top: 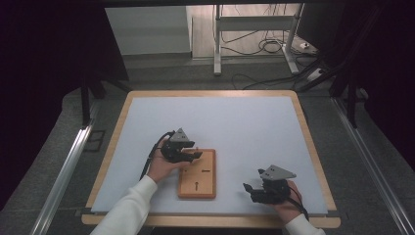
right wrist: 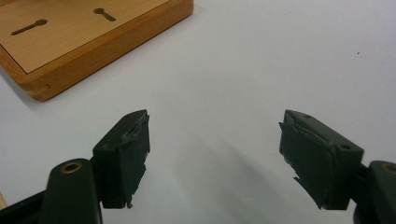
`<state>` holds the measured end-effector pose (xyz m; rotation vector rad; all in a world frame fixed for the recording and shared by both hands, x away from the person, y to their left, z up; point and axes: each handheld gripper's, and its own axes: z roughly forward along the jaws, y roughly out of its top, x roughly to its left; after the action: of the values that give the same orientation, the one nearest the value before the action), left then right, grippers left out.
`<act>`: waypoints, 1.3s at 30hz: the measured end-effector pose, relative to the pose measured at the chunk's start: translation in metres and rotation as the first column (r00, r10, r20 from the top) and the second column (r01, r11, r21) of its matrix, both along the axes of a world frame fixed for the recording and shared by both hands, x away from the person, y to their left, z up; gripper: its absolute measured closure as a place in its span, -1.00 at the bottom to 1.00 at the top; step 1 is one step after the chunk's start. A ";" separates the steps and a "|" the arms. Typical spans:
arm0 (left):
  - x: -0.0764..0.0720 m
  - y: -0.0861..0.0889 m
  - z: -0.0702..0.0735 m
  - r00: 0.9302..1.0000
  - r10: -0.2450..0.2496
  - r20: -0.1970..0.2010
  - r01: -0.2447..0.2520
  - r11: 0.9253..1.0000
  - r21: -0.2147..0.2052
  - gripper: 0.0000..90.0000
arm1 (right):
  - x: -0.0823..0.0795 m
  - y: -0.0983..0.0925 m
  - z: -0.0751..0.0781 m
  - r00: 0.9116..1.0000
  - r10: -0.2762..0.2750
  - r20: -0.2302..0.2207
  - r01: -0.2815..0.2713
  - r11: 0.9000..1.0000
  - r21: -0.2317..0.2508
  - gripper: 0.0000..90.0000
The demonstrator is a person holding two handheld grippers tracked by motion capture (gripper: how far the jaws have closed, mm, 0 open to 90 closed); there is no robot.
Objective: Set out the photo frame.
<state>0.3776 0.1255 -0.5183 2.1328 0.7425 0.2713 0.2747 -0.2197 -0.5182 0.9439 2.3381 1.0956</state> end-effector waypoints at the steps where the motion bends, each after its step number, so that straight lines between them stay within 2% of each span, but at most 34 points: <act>1: 0.001 0.000 -0.001 1.000 -0.007 -0.002 0.007 1.000 -0.006 0.05 | 0.000 0.000 0.000 1.000 0.000 0.000 0.000 1.000 -0.001 -0.45; 10: 0.005 -0.007 -0.002 0.999 -0.032 -0.005 0.032 0.999 -0.003 0.37 | 0.000 0.006 0.000 1.000 0.003 -0.005 -0.003 1.000 -0.002 -0.45; 17: 0.007 -0.013 -0.005 0.999 -0.033 -0.002 0.033 0.999 0.018 0.46 | -0.003 0.012 0.000 1.000 0.026 0.004 -0.026 1.000 -0.016 -0.45; 26: 0.010 -0.015 -0.005 0.999 -0.031 -0.013 0.031 0.999 0.024 0.83 | -0.004 0.011 0.002 1.000 0.017 0.004 -0.017 1.000 -0.009 -0.44; 32: 0.012 -0.013 -0.005 0.999 -0.032 -0.039 0.032 0.999 0.000 0.84 | -0.006 0.015 0.003 0.999 0.036 0.015 -0.036 0.999 -0.022 -0.44; 33: 0.013 -0.011 -0.006 0.998 -0.035 -0.061 0.034 0.999 -0.021 0.84 | -0.007 0.016 0.003 0.999 0.041 0.019 -0.040 0.999 -0.027 -0.44; 39: 0.016 -0.011 -0.005 0.996 -0.045 -0.077 0.044 0.999 -0.015 0.84 | -0.012 0.021 0.006 0.996 0.063 0.060 -0.060 0.997 -0.049 -0.44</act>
<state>0.3932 0.1146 -0.5232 2.1546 0.7382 0.1600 0.2630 -0.1990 -0.5127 0.8145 2.3464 1.0729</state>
